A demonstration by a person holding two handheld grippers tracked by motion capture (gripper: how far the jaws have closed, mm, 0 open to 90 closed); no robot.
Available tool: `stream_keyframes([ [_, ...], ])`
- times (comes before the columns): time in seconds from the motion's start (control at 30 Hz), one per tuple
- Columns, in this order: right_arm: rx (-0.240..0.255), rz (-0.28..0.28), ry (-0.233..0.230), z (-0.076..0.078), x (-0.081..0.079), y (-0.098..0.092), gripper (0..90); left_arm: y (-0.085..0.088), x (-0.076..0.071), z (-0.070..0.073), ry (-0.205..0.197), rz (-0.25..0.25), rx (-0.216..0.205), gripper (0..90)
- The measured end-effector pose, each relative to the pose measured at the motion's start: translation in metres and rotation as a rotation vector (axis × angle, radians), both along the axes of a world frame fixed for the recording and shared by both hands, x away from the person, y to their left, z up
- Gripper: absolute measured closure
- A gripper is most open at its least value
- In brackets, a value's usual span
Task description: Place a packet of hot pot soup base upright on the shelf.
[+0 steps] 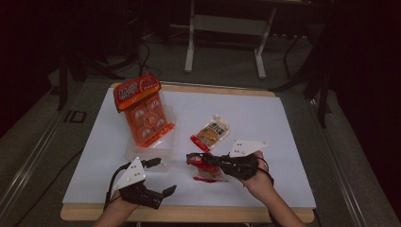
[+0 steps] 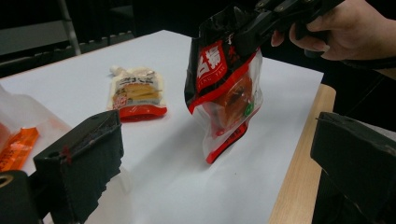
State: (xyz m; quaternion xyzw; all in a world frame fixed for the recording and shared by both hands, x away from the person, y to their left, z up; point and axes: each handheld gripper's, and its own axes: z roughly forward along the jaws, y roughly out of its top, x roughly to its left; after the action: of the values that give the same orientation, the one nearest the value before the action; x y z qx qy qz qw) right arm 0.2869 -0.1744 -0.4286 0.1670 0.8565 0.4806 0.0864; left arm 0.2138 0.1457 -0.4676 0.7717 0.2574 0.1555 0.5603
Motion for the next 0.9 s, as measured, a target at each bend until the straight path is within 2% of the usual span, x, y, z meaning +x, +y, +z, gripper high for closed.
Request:
stream_keyframes([
  [0.2,0.023,0.019,-0.014,0.007,-0.008,-0.001,88.3,-0.006,0.003,0.008,-0.023,-0.047,-0.007,2.9],
  [0.47,0.051,0.034,-0.023,0.014,-0.015,-0.002,88.3,-0.014,0.005,0.018,-0.030,-0.104,-0.010,3.0],
  [0.6,0.050,0.045,-0.038,0.016,-0.021,-0.001,88.2,-0.017,0.006,0.023,-0.036,-0.124,-0.018,4.2],
  [0.9,0.055,0.059,-0.033,0.017,-0.025,0.000,88.2,-0.024,0.009,0.026,-0.037,-0.189,-0.014,7.6],
])
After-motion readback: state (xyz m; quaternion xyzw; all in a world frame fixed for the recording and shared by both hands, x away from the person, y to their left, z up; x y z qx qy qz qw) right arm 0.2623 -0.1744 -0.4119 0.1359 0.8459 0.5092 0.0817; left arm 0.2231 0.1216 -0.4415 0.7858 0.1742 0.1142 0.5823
